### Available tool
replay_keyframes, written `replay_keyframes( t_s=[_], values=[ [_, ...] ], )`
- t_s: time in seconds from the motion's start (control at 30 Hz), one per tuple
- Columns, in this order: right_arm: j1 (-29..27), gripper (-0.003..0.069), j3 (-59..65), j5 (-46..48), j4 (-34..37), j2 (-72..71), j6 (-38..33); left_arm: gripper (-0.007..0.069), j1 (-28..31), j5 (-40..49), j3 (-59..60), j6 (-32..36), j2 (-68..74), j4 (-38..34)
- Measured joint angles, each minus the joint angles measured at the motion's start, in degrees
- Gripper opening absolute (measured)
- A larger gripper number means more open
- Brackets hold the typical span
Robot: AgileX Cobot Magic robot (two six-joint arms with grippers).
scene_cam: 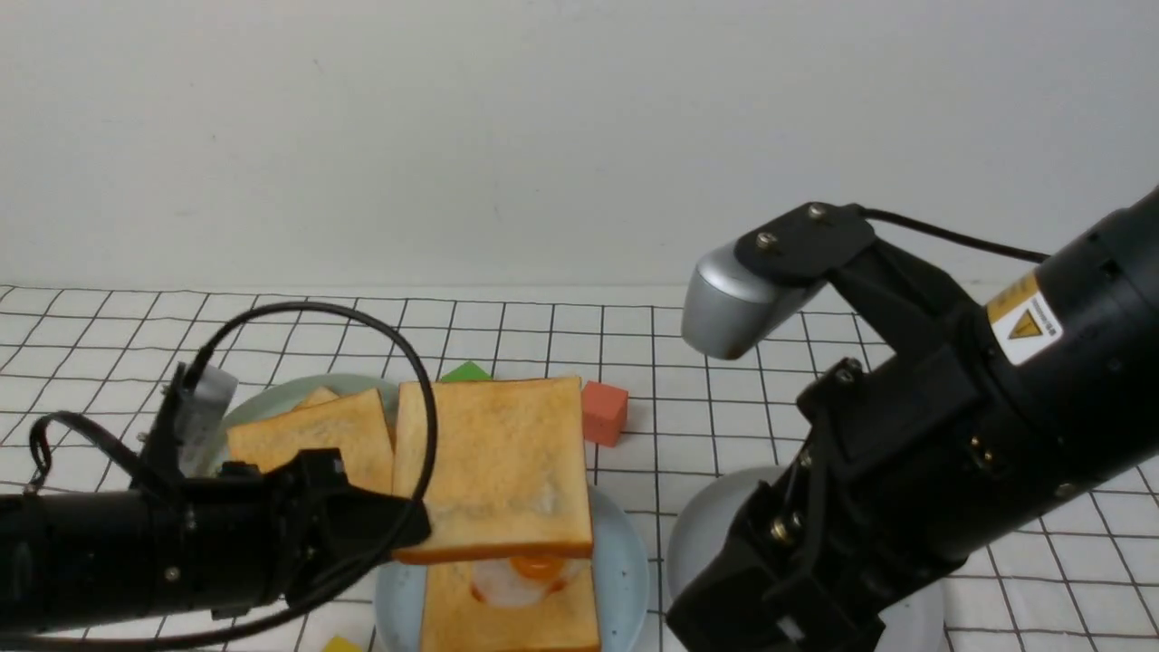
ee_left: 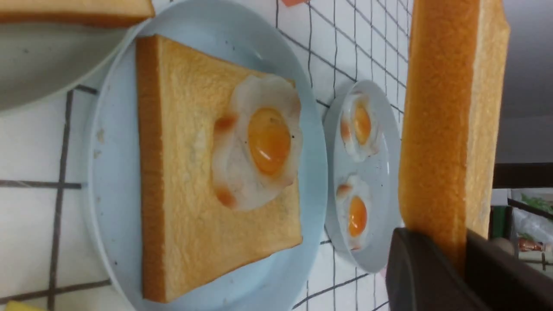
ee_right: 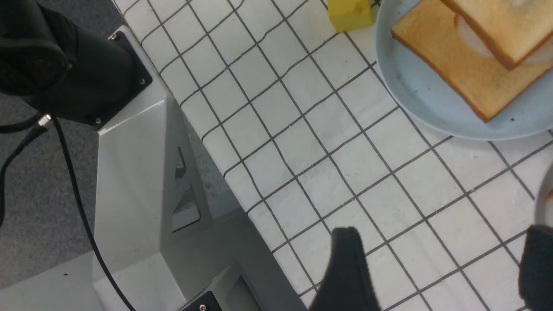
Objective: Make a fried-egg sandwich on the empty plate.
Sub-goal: Use the left arm to place a slice of bread on the fried egg in the middle
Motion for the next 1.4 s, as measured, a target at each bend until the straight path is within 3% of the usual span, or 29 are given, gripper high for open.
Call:
replay_keyframes(
  t_s=[0.37, 0.73, 1.03, 1.13, 1.27, 1.4],
  values=[
    [0.00, 0.0514, 0.00, 0.63, 0.00, 0.00, 0.00, 0.0059, -3.14, -2.14, 0.06, 4.43, 11.96, -2.29],
    [0.00, 0.0514, 0.00, 0.87, 0.00, 0.00, 0.04, 0.0059, -3.14, -2.13, 0.06, 7.85, 12.33, -2.53],
    [0.00, 0.0514, 0.00, 1.36, 0.37, 0.00, 0.04, 0.0059, -3.14, -7.70, 0.06, 6.81, 12.33, -2.58],
    [0.00, 0.0514, 0.00, 1.57, 0.64, 0.00, 0.04, 0.0097, -3.14, -8.86, 0.06, 5.62, 12.33, -2.71],
    [0.00, 0.0510, 0.00, 1.57, 0.66, 0.00, 0.11, 0.0202, -3.14, -8.99, 0.06, 5.46, 12.33, -2.71],
    [0.00, 0.0475, 0.00, 1.51, 0.66, 0.00, 1.34, 0.0414, -3.14, -9.93, 0.06, 5.08, 11.19, -2.65]
  ],
)
